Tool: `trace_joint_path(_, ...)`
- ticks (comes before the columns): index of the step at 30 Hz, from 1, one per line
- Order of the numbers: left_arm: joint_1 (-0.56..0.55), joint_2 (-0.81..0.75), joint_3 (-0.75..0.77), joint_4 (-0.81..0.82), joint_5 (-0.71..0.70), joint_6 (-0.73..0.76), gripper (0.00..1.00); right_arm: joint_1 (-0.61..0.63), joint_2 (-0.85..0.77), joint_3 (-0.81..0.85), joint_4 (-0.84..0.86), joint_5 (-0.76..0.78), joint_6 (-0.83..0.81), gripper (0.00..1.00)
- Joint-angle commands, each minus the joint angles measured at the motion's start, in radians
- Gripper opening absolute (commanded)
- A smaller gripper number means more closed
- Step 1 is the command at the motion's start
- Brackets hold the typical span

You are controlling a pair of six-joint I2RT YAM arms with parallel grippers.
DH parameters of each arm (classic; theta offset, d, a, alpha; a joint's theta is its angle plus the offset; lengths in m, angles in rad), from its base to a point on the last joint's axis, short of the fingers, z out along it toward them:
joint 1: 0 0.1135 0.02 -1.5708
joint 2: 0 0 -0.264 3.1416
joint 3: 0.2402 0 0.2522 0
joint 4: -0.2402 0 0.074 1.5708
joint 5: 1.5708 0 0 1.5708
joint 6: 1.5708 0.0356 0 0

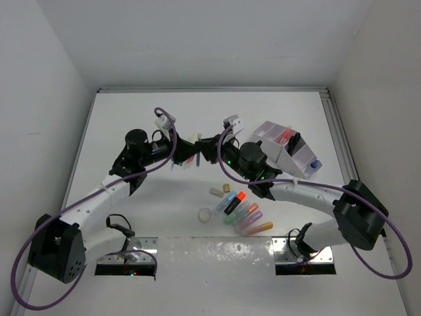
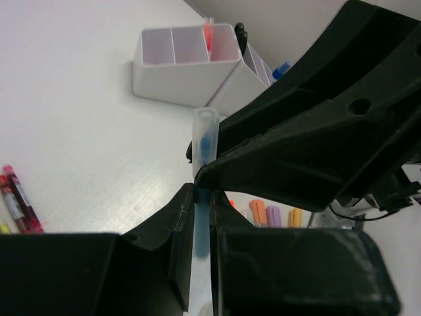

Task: Sort the stationery into containers
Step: Close the pen cap on the pen.

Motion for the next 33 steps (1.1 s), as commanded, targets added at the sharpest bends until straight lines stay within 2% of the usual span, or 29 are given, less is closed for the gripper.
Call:
trace_joint_path(1,0.021,-0.05,0.067,0.334,-0.039,0.042,0.0,0.033,0.011,0.049,-0.348,-0.194,-0.051,0.27)
trace_joint_path(7,0.017,-0.067,0.049,0.275,-0.029,0.082,0.0,0.001,-0.08,0.155,-0.415,-0.191,-0.121,0.35)
trace_joint_path(14,0.015,-0.075,0.038,0.263,-0.03,0.085,0.0,-0.009,-0.174,0.206,-0.483,-0.213,-0.174,0.45)
trace_joint_path(16,0.015,-0.073,0.038,0.261,-0.035,0.085,0.0,-0.009,-0.202,0.21,-0.497,-0.217,-0.186,0.45)
trace_joint_path(17,0.015,-0.072,0.041,0.261,-0.036,0.083,0.0,-0.009,-0.209,0.207,-0.512,-0.216,-0.194,0.44)
trace_joint_path(19,0.017,-0.073,0.044,0.265,-0.047,0.068,0.0,-0.01,-0.213,0.183,-0.521,-0.195,-0.203,0.28)
trace_joint_path(21,0.017,-0.072,0.053,0.275,-0.043,0.048,0.0,-0.009,-0.199,0.157,-0.507,-0.182,-0.201,0.24)
trace_joint_path(24,0.014,-0.076,0.069,0.28,-0.029,0.019,0.0,-0.009,-0.176,0.149,-0.462,-0.181,-0.192,0.4)
trace_joint_path(27,0.011,-0.081,0.073,0.274,-0.016,-0.009,0.0,-0.009,-0.134,0.167,-0.406,-0.184,-0.188,0.44)
trace_joint_path(33,-0.003,-0.093,0.069,0.235,0.002,-0.049,0.0,-0.012,-0.07,0.192,-0.334,-0.138,-0.195,0.42)
